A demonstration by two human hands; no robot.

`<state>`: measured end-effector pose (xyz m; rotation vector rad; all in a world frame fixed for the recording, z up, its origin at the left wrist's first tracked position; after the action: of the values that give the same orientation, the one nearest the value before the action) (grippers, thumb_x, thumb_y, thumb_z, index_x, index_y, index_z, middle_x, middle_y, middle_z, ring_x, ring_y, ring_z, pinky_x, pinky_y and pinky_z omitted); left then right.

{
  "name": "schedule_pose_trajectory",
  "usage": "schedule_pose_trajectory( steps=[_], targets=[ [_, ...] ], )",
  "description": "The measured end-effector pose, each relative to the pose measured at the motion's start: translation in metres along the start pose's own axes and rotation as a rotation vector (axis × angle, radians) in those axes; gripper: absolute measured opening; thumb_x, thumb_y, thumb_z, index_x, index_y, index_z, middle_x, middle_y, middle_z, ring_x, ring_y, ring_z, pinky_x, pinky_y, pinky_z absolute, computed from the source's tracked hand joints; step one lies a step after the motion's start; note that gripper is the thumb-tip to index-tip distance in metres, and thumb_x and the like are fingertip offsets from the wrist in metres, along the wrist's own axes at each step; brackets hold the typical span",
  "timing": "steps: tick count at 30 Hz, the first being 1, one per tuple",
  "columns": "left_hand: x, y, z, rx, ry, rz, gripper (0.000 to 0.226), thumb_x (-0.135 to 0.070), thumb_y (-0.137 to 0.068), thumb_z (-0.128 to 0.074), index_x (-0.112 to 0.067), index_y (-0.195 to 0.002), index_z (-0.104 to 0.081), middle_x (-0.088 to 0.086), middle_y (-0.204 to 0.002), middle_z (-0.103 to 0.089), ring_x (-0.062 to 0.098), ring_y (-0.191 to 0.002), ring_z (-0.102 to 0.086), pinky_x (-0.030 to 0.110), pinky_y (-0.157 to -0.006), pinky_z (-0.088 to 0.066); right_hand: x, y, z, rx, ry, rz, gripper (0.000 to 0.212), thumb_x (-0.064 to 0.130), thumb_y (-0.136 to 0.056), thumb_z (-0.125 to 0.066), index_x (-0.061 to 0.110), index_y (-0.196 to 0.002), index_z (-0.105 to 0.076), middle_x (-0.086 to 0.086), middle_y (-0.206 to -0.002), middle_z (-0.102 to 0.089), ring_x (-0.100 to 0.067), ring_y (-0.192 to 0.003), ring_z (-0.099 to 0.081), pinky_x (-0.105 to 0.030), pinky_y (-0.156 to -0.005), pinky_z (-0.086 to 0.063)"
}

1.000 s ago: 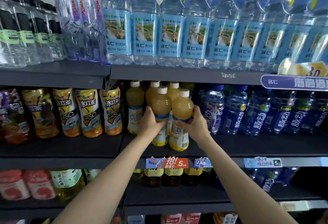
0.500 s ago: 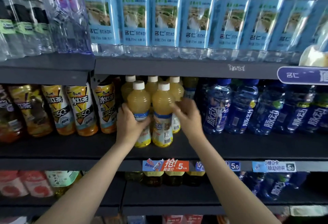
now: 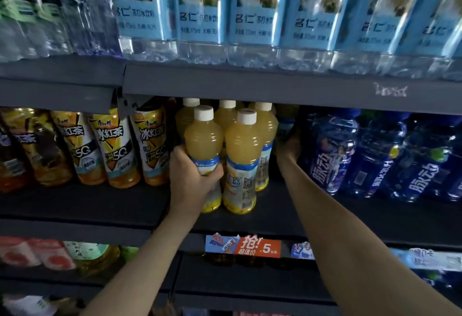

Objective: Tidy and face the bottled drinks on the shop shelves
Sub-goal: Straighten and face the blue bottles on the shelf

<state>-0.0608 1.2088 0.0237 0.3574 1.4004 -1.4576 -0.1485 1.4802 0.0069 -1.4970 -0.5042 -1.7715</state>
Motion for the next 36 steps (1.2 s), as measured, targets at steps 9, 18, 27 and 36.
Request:
schedule_pose_trajectory(
  steps=[9,18,27,36],
  targets=[
    [-0.002,-0.001,0.000,0.009,0.032,-0.057,0.054,-0.037,-0.064,-0.075,-0.015,-0.095,-0.036,0.005,-0.095,-0.046,0.022,-0.089,-0.052,0.036,-0.075,-0.048,0.000,0.000,0.000,-0.106,0.170,0.032,0.041,0.018,-0.090,-0.058,0.002,-0.125,-0.047,-0.020,-0.125,-0.056,-0.035,-0.115,-0.055,-0.041,-0.092,-0.047],
    [-0.009,0.003,0.003,0.019,-0.038,-0.076,0.056,-0.025,-0.069,-0.079,0.000,-0.103,-0.043,0.007,-0.098,-0.041,0.028,-0.098,-0.049,0.028,-0.079,-0.039,0.000,0.092,0.047,-0.178,0.244,0.155,0.042,0.016,-0.085,-0.065,-0.003,-0.118,-0.046,-0.021,-0.120,-0.047,-0.039,-0.111,-0.047,-0.048,-0.092,-0.041],
    [-0.035,0.038,0.042,-0.118,0.073,-0.117,0.041,-0.013,-0.078,-0.072,0.000,-0.109,-0.049,0.003,-0.104,-0.044,0.019,-0.099,-0.045,0.012,-0.082,-0.034,0.020,0.146,0.087,-0.090,0.144,0.155,0.072,0.027,-0.072,-0.081,0.004,-0.126,-0.040,-0.015,-0.127,-0.047,-0.031,-0.119,-0.045,-0.037,-0.090,-0.040],
    [-0.039,0.094,0.008,0.712,0.524,0.417,0.032,-0.033,-0.089,-0.058,-0.022,-0.118,-0.050,-0.004,-0.115,-0.059,0.016,-0.117,-0.053,0.024,-0.099,-0.042,0.049,0.193,0.092,0.244,-0.357,0.037,0.064,0.022,-0.071,-0.081,0.016,-0.124,-0.046,-0.004,-0.110,-0.066,-0.021,-0.100,-0.065,-0.039,-0.083,-0.055]
  ],
)
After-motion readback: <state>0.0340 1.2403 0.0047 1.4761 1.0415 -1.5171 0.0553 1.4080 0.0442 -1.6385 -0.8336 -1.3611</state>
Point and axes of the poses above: each hand's wrist, its own y-axis away from the middle knuckle, its own z-axis out of the back of the hand, x = y × z, the point moved 7 cm from there along -y, towards the middle knuckle
